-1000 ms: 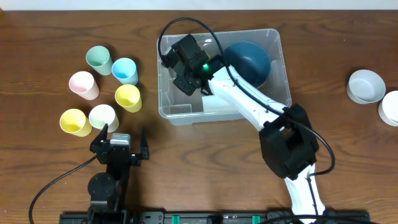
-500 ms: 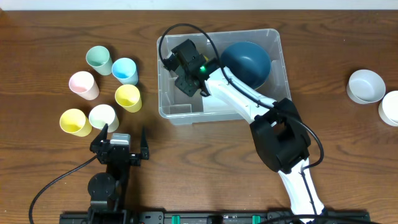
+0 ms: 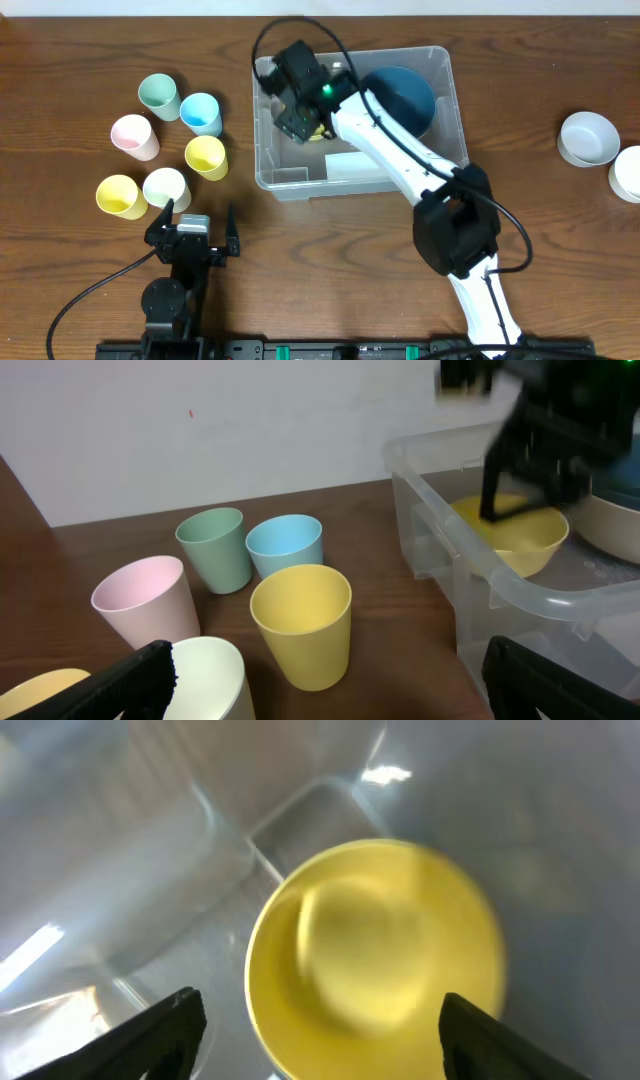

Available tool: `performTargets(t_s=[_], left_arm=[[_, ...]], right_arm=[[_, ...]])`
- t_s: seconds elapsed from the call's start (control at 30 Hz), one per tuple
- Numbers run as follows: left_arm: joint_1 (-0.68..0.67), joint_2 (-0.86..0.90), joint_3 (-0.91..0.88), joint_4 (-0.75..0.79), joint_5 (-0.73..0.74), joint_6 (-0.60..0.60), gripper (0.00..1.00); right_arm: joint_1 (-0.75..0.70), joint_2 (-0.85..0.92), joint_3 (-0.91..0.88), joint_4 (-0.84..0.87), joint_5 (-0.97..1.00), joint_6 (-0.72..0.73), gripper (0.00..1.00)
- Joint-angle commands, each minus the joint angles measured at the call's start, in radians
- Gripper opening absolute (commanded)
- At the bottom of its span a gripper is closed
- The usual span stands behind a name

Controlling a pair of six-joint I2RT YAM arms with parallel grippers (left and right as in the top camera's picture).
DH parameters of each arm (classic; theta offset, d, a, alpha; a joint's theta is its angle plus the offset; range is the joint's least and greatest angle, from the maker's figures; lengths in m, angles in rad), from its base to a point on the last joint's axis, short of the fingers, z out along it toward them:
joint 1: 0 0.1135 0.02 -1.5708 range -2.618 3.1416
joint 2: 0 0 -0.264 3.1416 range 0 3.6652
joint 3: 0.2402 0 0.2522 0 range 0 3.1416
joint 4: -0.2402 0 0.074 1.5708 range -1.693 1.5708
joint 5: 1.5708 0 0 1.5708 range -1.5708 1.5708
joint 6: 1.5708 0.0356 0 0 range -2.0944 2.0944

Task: Pack container
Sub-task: 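Lift the yellow bowl with the right gripper and lower it into the bin, then release the yellow bowl and move the right gripper to a white bowl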

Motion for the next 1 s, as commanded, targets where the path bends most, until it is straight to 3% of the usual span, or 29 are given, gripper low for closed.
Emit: performTargets(t_s=[0.0, 0.1, 0.3, 0.6, 0.97], left_arm=[[0.004, -0.006, -0.021, -0.031, -0.013, -0.009, 0.98], [0.004, -0.006, -0.021, -0.031, -0.013, -0.009, 0.98], [0.004, -0.006, -0.021, -0.031, -0.013, -0.009, 0.98], [0.004, -0.006, -0.021, -0.03, -0.013, -0.009, 0.98], [0.004, -0.006, -0.021, -0.031, -0.013, -0.009, 0.98]], right_arm=[[0.01, -0.095, 0.118, -0.074, 0.011, 0.038, 0.8], [-0.016, -0.161, 0.182, -0.169, 0.08, 0.115, 0.87], [-0.158, -0.266, 0.193, -0.331, 0.182, 0.232, 0.87], [-0.586, -0.278, 0.186, -0.602, 0.162, 0.533, 0.92], [-0.969, -0.263, -0.039, -0.483, 0.06, 0.586, 0.88]])
